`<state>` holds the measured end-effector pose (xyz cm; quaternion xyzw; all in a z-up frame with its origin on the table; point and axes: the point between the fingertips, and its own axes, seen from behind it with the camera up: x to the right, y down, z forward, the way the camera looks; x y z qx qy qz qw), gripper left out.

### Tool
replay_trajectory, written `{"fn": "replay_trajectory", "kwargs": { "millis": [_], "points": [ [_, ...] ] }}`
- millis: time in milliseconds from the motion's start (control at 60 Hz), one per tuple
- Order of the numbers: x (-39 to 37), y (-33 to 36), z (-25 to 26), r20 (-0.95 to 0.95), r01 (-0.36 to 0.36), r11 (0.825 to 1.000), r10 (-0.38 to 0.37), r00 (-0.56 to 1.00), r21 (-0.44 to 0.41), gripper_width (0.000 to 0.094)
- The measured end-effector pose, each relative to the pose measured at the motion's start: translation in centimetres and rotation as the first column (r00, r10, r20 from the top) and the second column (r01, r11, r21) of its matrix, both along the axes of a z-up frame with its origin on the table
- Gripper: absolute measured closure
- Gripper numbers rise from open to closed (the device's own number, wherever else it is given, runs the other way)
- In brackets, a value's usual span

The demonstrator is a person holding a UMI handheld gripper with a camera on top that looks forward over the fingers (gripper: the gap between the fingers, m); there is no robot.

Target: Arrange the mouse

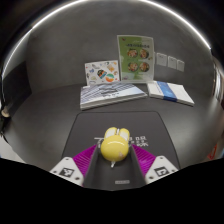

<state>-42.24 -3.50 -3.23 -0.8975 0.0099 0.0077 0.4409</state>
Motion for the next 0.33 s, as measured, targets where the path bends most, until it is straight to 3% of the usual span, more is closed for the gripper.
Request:
{"fn": "replay_trajectory", "kwargs": {
  "millis": [67,133,333],
  "points": [
    [-0.1,-0.9,1.2,-0.005,-0.012,1.0,0.012,1.0,0.026,0.0033],
    [-0.1,-2.5,2.3,-0.005,-0.026,0.999,0.026,1.0,0.031,0.0095],
    [3.0,-7.9,2.8,0.024,-0.001,1.0,0.001,1.0,0.004,0.0083]
  ]
}}
